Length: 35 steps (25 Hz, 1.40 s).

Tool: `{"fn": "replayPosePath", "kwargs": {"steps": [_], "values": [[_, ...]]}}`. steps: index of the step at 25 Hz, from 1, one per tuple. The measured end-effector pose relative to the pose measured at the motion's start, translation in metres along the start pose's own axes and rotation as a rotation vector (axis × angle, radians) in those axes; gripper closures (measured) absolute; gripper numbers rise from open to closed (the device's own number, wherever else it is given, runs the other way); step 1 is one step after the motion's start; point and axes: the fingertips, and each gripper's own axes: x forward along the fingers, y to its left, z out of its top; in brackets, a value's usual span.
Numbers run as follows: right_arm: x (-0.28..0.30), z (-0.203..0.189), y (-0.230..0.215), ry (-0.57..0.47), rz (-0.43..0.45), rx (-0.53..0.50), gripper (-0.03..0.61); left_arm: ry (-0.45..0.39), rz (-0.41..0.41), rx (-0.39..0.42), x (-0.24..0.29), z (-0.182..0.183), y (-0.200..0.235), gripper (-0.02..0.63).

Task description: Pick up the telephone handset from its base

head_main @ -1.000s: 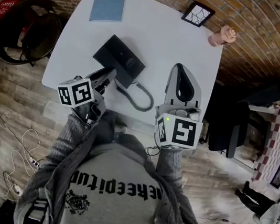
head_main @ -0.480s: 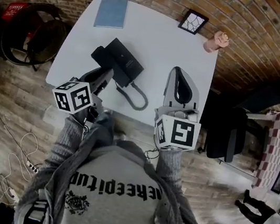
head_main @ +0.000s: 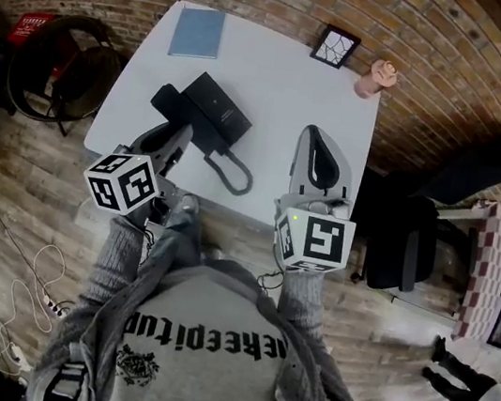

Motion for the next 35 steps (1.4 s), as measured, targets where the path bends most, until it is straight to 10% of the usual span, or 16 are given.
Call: {"fn": "replayPosePath", "kwargs": {"steps": [35], "values": [[-0.097,0.036,-0.024,-0.077,-0.033,-0.053,0.575,-0.174,0.133,0.468,-0.090,0.054,-0.100,0.543]]}}
